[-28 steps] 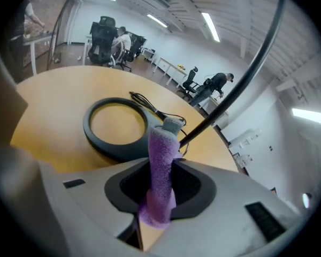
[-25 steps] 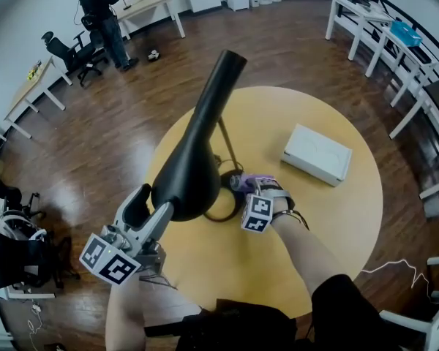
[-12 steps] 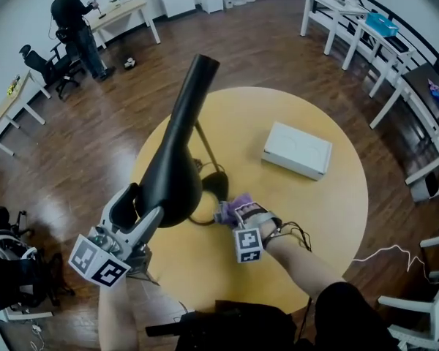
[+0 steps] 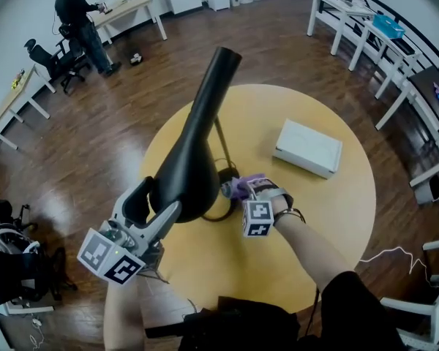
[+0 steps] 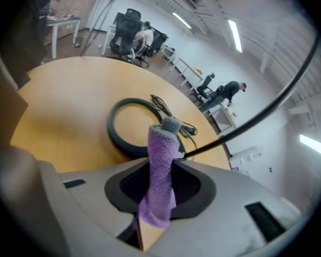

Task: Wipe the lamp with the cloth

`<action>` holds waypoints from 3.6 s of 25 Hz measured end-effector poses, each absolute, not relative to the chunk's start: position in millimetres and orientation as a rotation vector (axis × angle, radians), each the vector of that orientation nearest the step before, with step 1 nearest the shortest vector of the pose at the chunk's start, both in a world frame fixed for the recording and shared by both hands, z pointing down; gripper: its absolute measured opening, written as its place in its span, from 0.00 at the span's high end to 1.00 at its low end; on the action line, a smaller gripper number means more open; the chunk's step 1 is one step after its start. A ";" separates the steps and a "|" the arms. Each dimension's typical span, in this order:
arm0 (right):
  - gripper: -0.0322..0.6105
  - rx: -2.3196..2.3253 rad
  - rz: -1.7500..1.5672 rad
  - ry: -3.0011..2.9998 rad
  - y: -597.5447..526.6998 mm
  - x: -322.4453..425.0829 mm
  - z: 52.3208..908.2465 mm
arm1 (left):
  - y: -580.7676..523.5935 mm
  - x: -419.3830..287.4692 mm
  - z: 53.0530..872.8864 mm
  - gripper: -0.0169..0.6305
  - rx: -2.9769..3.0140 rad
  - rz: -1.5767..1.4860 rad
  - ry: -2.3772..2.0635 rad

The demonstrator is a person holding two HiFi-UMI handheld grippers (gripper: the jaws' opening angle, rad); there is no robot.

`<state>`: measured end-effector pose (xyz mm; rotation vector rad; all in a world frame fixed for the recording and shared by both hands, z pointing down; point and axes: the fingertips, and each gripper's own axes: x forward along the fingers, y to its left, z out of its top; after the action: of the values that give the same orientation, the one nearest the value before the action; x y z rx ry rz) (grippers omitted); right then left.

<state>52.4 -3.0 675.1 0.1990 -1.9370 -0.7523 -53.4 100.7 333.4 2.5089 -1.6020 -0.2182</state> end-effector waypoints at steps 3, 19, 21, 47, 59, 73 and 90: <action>0.81 0.317 -0.671 -1.948 -23.2 35.5 664.4 | 100.9 -53.8 332.4 0.45 2.511 -0.212 -1.591; 0.81 0.111 -0.502 -2.197 120.5 -22.5 690.5 | 105.0 -63.0 327.3 0.45 2.485 -0.250 -1.595; 0.81 0.016 -0.487 -2.262 128.6 -25.9 686.2 | 104.3 -58.1 326.5 0.45 2.483 -0.250 -1.596; 0.81 -0.345 -0.863 -2.158 58.4 -18.5 668.5 | 114.7 -57.6 318.9 0.49 2.246 -0.235 -1.878; 0.81 0.095 -0.632 -2.346 5.8 -56.7 660.2 | 114.1 -44.5 313.2 0.50 2.175 -0.227 -1.966; 0.80 -0.434 -0.844 -2.234 77.7 -67.7 673.5 | 114.7 -45.8 312.0 0.50 2.151 -0.187 -2.014; 0.82 -0.769 -1.033 -2.065 118.8 -20.8 670.9 | 118.5 -51.4 304.3 0.50 2.115 -0.143 -2.086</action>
<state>-20.8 118.8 670.9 -0.7693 -2.0647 -1.0329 -51.4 118.5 304.3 2.1149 -2.0859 -0.1428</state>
